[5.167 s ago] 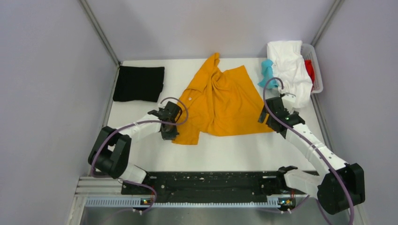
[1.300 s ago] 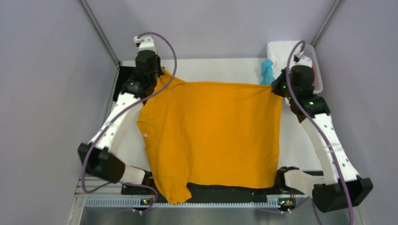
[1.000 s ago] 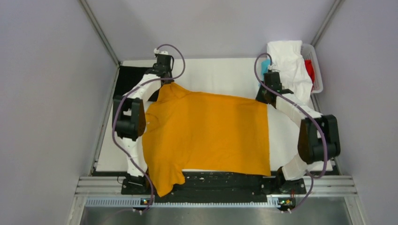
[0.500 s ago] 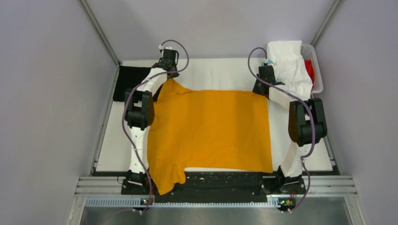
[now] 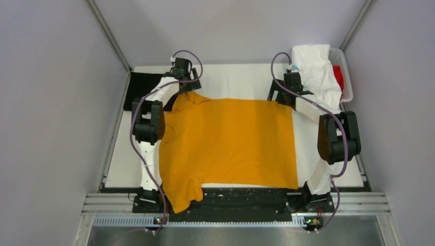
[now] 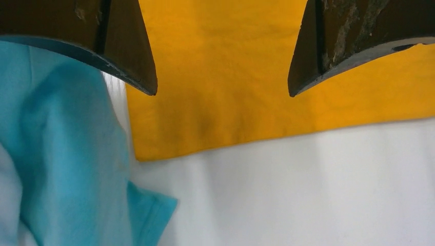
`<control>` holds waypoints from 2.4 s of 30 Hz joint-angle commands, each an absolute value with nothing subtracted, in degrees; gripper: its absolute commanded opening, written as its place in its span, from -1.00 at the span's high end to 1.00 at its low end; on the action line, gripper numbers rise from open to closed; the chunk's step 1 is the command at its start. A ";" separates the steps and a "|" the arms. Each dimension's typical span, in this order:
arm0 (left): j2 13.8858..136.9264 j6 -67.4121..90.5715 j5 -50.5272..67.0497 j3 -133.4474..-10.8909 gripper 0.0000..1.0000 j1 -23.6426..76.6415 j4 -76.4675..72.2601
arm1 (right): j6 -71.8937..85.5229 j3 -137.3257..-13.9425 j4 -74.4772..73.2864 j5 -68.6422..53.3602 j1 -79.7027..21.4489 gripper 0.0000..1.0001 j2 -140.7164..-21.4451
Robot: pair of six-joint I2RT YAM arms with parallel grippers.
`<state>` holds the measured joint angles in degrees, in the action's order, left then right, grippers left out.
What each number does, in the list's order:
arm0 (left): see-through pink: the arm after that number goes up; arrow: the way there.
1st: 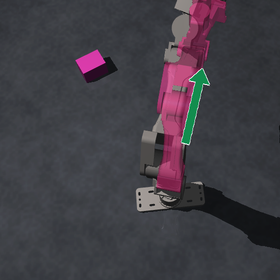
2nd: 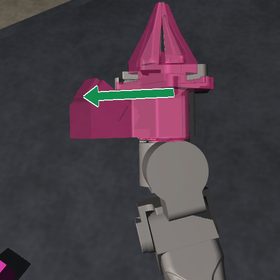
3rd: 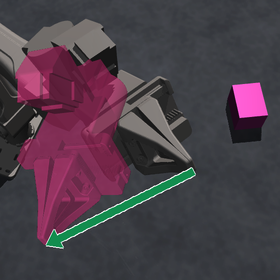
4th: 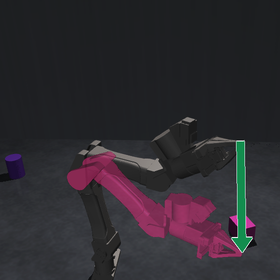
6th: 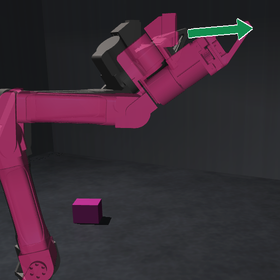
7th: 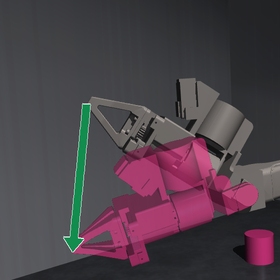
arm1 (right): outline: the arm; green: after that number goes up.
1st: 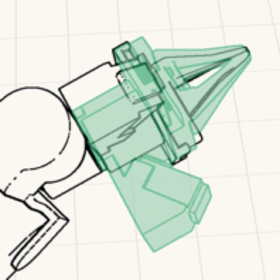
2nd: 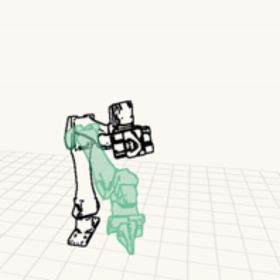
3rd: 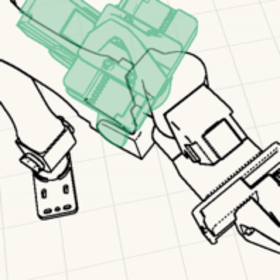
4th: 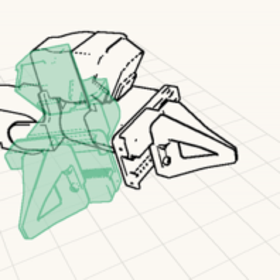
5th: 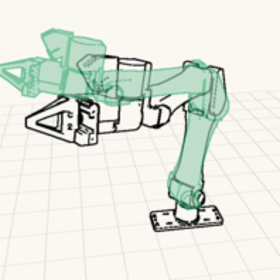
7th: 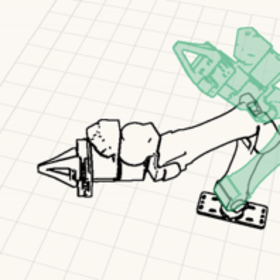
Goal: Fold and stack the t-shirts
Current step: Flatten out the tshirt
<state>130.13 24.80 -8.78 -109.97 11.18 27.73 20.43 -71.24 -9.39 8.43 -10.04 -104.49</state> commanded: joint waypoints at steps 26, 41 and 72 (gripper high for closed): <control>122.25 39.41 2.56 -91.01 -0.41 12.30 12.51 | 21.23 -52.31 -8.25 2.81 -15.47 -0.87 -93.95; 129.13 39.87 3.03 -100.86 -0.37 12.22 8.95 | 20.65 -53.18 -9.43 3.88 -15.56 -0.87 -95.40; 109.27 29.00 0.76 -88.11 -0.97 14.77 24.31 | 22.08 -61.95 -12.85 7.11 -15.49 -0.91 -98.29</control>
<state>109.34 31.73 5.41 -91.13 12.69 15.18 21.12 -58.72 -13.26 7.27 -15.27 -95.83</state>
